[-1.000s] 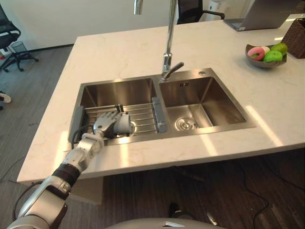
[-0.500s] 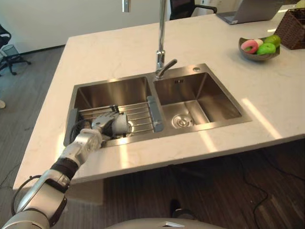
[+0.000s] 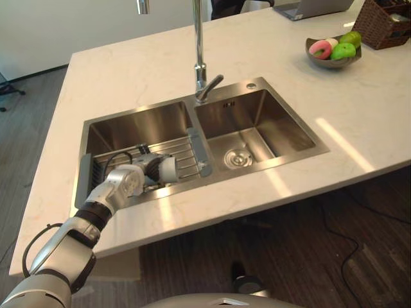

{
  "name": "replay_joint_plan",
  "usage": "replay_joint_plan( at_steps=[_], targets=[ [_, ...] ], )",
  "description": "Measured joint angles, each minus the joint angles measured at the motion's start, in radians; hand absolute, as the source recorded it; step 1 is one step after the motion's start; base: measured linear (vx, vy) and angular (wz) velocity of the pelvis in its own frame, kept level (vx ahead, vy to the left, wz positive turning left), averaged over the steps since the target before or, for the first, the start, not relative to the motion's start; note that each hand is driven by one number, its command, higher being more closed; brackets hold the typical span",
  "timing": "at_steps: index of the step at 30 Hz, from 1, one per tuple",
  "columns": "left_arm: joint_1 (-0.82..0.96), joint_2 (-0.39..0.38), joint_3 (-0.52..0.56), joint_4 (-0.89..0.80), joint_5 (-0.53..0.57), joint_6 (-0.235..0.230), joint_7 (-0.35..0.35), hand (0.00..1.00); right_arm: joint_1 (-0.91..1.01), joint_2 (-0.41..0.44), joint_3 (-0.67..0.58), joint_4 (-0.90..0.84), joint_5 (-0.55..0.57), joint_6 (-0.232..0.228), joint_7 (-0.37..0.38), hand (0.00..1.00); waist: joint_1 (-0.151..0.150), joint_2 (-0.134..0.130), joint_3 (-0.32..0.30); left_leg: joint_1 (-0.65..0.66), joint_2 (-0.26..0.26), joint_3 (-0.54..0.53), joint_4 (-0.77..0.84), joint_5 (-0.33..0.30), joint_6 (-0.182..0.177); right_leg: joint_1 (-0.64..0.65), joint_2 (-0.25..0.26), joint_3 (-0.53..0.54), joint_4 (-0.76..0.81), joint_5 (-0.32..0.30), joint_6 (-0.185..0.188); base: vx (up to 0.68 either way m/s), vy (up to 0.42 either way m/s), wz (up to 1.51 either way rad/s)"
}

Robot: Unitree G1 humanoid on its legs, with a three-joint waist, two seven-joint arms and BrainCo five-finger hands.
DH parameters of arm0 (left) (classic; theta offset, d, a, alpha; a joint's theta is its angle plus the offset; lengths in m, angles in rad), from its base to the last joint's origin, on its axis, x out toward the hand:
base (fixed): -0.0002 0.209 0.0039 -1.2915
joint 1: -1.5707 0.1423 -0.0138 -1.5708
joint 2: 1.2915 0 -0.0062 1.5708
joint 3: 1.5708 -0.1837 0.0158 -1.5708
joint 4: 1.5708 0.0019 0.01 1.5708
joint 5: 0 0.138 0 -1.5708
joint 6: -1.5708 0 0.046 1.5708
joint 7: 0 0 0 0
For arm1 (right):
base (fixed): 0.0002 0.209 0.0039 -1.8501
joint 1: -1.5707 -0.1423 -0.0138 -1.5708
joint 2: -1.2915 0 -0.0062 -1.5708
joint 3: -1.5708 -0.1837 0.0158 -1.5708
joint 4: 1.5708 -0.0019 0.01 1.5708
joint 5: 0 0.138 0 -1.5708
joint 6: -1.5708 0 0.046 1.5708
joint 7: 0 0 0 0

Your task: Walk over to the sink, pick up the cup, carry it to the dishwasher, place the cup inside the dishwasher, then close the dishwasher door

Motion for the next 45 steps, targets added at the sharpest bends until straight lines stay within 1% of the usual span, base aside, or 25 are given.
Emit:
replay_joint_plan(
  at_steps=[3,5,10,12,13,15,16,18,19,21,24,25,26,28,29,31,32,34,36,37,38,39,41,44,45],
  targets=[
    [0.000,0.000,0.000,-0.002,-0.001,-0.004,0.006,1.00,0.000,0.001,0.000,0.000,0.000,-0.001,0.000,0.00,-0.001,0.007,0.003,0.000,0.005,0.001,0.002,-0.004,-0.001,0.000,0.006,0.001,0.000,-0.002,-0.002,0.00,0.000,0.00],
    [0.001,0.000,-0.001,-0.006,-0.001,-0.018,0.036,1.00,0.000,0.001,0.000,0.000,0.000,-0.002,-0.001,0.00,-0.001,0.011,0.006,0.001,0.009,0.001,0.003,-0.004,-0.001,-0.001,0.010,0.001,0.000,-0.003,-0.005,0.00,0.000,0.00],
    [0.022,0.001,-0.016,-0.016,0.002,-0.047,0.228,1.00,-0.002,0.000,0.000,-0.001,0.001,-0.008,-0.001,0.00,-0.003,0.027,0.022,-0.005,0.011,-0.001,0.008,-0.001,0.002,0.000,0.011,-0.004,0.000,-0.004,-0.008,0.00,0.000,0.00],
    [0.053,0.008,-0.003,-0.070,-0.006,-0.062,0.360,1.00,-0.002,0.001,0.001,-0.001,0.002,-0.014,-0.001,0.00,-0.002,0.033,0.035,-0.011,0.010,-0.003,0.012,0.002,0.001,-0.001,0.007,-0.008,0.000,-0.004,-0.007,0.00,0.006,0.05],
    [0.063,0.013,0.004,-0.096,-0.021,-0.062,0.389,1.00,-0.003,0.001,0.002,-0.001,0.003,-0.014,-0.001,0.00,-0.001,0.030,0.037,-0.016,0.009,-0.006,0.013,0.005,0.000,-0.004,0.006,-0.012,0.000,-0.004,-0.007,0.00,0.000,0.13],
    [0.122,0.018,0.074,-0.245,-0.135,-0.060,0.520,1.00,-0.001,0.004,0.002,0.001,0.029,-0.014,0.000,0.00,0.001,0.010,0.046,-0.036,-0.003,-0.033,0.013,0.029,-0.004,-0.008,-0.007,-0.035,0.001,-0.005,-0.008,0.00,-0.004,0.27],
    [0.137,0.017,0.103,-0.291,-0.170,-0.059,0.544,1.00,0.000,0.004,0.002,0.001,0.031,-0.014,0.001,0.00,0.005,0.007,0.047,-0.040,-0.006,-0.040,0.011,0.035,-0.004,-0.007,-0.010,-0.041,0.001,-0.004,-0.008,0.01,-0.009,0.35],
    [0.185,-0.031,0.279,-0.446,-0.365,-0.054,0.637,1.00,0.003,-0.001,0.001,0.001,0.037,-0.015,0.006,0.00,0.033,0.003,0.046,-0.041,-0.017,-0.080,0.009,0.055,0.006,0.010,-0.022,-0.089,0.008,-0.004,-0.009,0.02,-0.009,0.36],
    [0.191,-0.049,0.327,-0.478,-0.412,-0.053,0.651,1.00,0.002,-0.001,0.000,0.001,0.037,-0.015,0.007,0.00,0.042,0.002,0.045,-0.040,-0.021,-0.091,0.008,0.063,0.009,0.017,-0.026,-0.104,0.008,-0.003,-0.009,0.00,-0.015,0.47],
    [0.221,-0.118,0.480,-0.618,-0.632,-0.059,0.666,1.00,0.001,0.000,-0.010,0.001,0.031,-0.017,0.021,0.00,0.085,-0.004,0.035,-0.052,-0.042,-0.144,0.013,0.085,0.023,0.041,-0.045,-0.152,0.008,-0.004,-0.009,-0.07,-0.008,0.59],
    [0.272,-0.179,0.535,-0.747,-0.773,-0.072,0.644,1.00,0.001,0.003,-0.038,0.001,0.018,-0.015,0.033,0.00,0.136,-0.015,0.012,-0.088,-0.065,-0.201,0.030,0.096,0.037,0.044,-0.070,-0.201,0.008,-0.007,-0.005,-0.08,0.026,0.69],
    [0.308,-0.198,0.543,-0.789,-0.852,-0.078,0.622,1.00,0.000,0.001,-0.040,0.000,-0.002,-0.015,0.049,0.00,0.171,-0.022,0.009,-0.096,-0.073,-0.230,0.031,0.100,0.042,0.056,-0.079,-0.230,0.008,-0.004,-0.001,-0.12,0.036,0.72],
    [0.322,-0.201,0.547,-0.799,-0.889,-0.078,0.615,1.00,0.000,0.001,-0.041,0.000,-0.017,-0.015,0.051,0.00,0.180,-0.026,0.007,-0.098,-0.075,-0.243,0.030,0.100,0.042,0.060,-0.081,-0.241,0.009,-0.004,0.000,-0.16,0.059,0.71],
    [0.380,-0.217,0.585,-0.840,-1.046,-0.075,0.574,1.00,-0.001,0.010,-0.067,0.001,-0.055,-0.015,0.063,0.00,0.214,-0.048,-0.010,-0.112,-0.085,-0.280,0.027,0.098,0.048,0.065,-0.098,-0.281,0.019,-0.017,0.009,-0.14,0.063,0.53],
    [0.392,-0.227,0.598,-0.849,-1.086,-0.073,0.561,1.00,-0.001,0.011,-0.073,0.000,-0.065,-0.015,0.067,0.00,0.221,-0.050,-0.012,-0.115,-0.086,-0.290,0.029,0.093,0.058,0.059,-0.105,-0.288,0.043,-0.027,0.013,-0.15,0.074,0.53],
    [0.432,-0.243,0.640,-0.868,-1.166,-0.064,0.538,1.00,0.001,0.015,-0.079,0.000,-0.102,-0.015,0.076,0.00,0.231,-0.066,-0.020,-0.131,-0.100,-0.325,0.031,0.079,0.081,0.035,-0.139,-0.311,0.140,-0.067,0.027,-0.15,0.079,0.51],
    [0.459,-0.244,0.669,-0.869,-1.206,-0.061,0.532,1.00,0.010,0.022,-0.080,0.001,-0.128,-0.013,0.085,0.00,0.242,-0.084,-0.036,-0.141,-0.115,-0.346,0.035,0.076,0.087,0.017,-0.169,-0.317,0.195,-0.090,0.034,-0.12,0.077,0.50],
    [0.488,-0.244,0.722,-0.871,-1.244,-0.062,0.532,1.00,0.023,0.036,-0.088,0.001,-0.142,-0.010,0.088,0.00,0.250,-0.097,-0.052,-0.160,-0.140,-0.385,0.035,0.086,0.103,-0.013,-0.197,-0.270,0.268,-0.123,0.053,-0.09,0.055,0.71],
    [0.497,-0.242,0.755,-0.868,-1.281,-0.076,0.522,1.00,0.053,0.054,-0.111,0.002,-0.167,-0.002,0.091,0.00,0.241,-0.131,-0.070,-0.197,-0.191,-0.493,0.041,0.108,0.113,-0.029,-0.186,-0.054,0.341,-0.227,0.023,-0.03,-0.004,1.41],
    [0.498,-0.242,0.756,-0.866,-1.285,-0.086,0.514,1.00,0.061,0.054,-0.117,0.003,-0.166,-0.002,0.092,0.00,0.241,-0.134,-0.072,-0.211,-0.202,-0.524,0.049,0.113,0.112,-0.028,-0.175,-0.010,0.346,-0.251,0.023,0.01,-0.063,1.67],
    [0.499,-0.242,0.760,-0.866,-1.285,-0.102,0.509,1.00,0.074,0.054,-0.125,0.006,-0.166,-0.002,0.092,0.00,0.243,-0.136,-0.073,-0.240,-0.218,-0.573,0.066,0.118,0.109,-0.024,-0.153,0.044,0.345,-0.278,0.040,0.02,-0.134,1.56],
    [0.502,-0.241,0.781,-0.865,-1.272,-0.104,0.511,1.00,0.086,0.051,-0.126,0.005,-0.164,-0.005,0.092,0.00,0.247,-0.142,-0.077,-0.263,-0.220,-0.605,0.087,0.123,0.102,-0.012,-0.135,0.048,0.343,-0.294,0.043,0.02,-0.121,1.40],
    [0.523,-0.230,0.825,-0.864,-1.223,-0.104,0.523,1.00,0.071,0.045,-0.117,0.004,-0.169,-0.016,0.093,0.00,0.271,-0.132,-0.071,-0.289,-0.215,-0.628,0.129,0.113,0.093,-0.002,-0.120,0.015,0.343,-0.302,0.047,0.00,-0.118,0.73],
    [0.586,-0.223,0.845,-0.864,-1.203,-0.112,0.525,1.00,0.025,0.034,-0.096,-0.005,-0.177,-0.025,0.097,0.00,0.307,-0.130,-0.070,-0.289,-0.198,-0.636,0.141,0.122,0.068,0.002,-0.101,-0.002,0.380,-0.325,0.032,0.02,-0.110,0.32],
    [0.612,-0.223,0.826,-0.864,-1.192,-0.112,0.516,1.00,0.001,0.032,-0.094,-0.005,-0.177,-0.034,0.107,0.00,0.306,-0.133,-0.070,-0.293,-0.196,-0.630,0.136,0.138,0.060,0.003,-0.097,-0.006,0.406,-0.351,0.018,0.02,-0.107,0.58]
  ],
)
